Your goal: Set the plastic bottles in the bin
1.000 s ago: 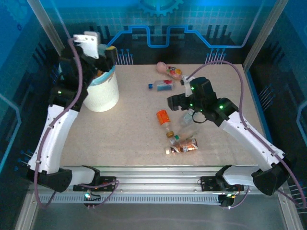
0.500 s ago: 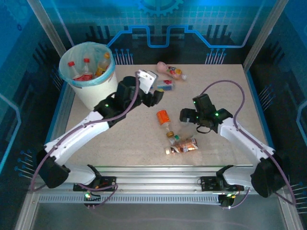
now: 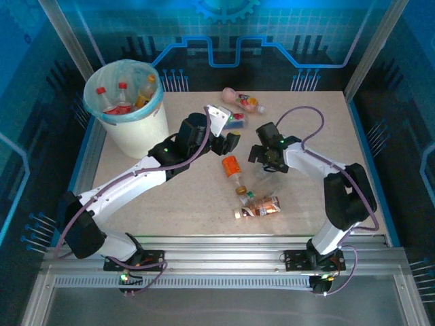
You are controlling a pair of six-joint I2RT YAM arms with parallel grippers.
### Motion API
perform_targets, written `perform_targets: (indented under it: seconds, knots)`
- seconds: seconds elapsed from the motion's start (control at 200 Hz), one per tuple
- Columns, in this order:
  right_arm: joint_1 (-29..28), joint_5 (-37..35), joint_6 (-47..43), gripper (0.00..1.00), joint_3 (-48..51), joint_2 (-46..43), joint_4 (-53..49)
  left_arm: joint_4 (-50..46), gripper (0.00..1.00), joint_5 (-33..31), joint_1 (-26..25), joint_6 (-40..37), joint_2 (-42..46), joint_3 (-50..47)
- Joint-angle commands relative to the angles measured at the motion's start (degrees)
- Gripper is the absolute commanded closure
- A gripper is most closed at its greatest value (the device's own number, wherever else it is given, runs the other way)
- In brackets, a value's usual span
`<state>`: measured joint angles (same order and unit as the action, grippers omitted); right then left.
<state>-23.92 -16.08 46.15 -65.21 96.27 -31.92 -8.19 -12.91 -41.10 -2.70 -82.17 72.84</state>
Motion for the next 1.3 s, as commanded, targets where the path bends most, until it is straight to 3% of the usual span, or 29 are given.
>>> perform_targets:
  seconds: [0.0,0.215,0.645,0.81,1.296]
  knots:
    - [1.42,-0.37,2.84,0.00,-1.08,2.09,0.03,1.55,0.25,-1.86,-0.12,1.37,1.05,-0.05]
    - [1.66,-0.69,3.68,0.02,-1.50,3.81,1.16,1.20,0.25,-1.73,-0.14,2.02,1.83,-0.61]
    - [2.22,2.69,2.48,0.28,-1.68,4.77,4.49,-2.68,0.27,-2.39,0.97,4.64,2.71,3.07]
    - [2.11,4.14,1.35,0.39,0.15,1.01,8.24,-3.33,0.28,-2.47,2.36,6.50,5.09,2.93]
    - [-0.14,10.09,-6.85,0.46,4.13,-11.84,18.81,-6.00,0.32,4.56,5.77,14.50,9.14,4.06]
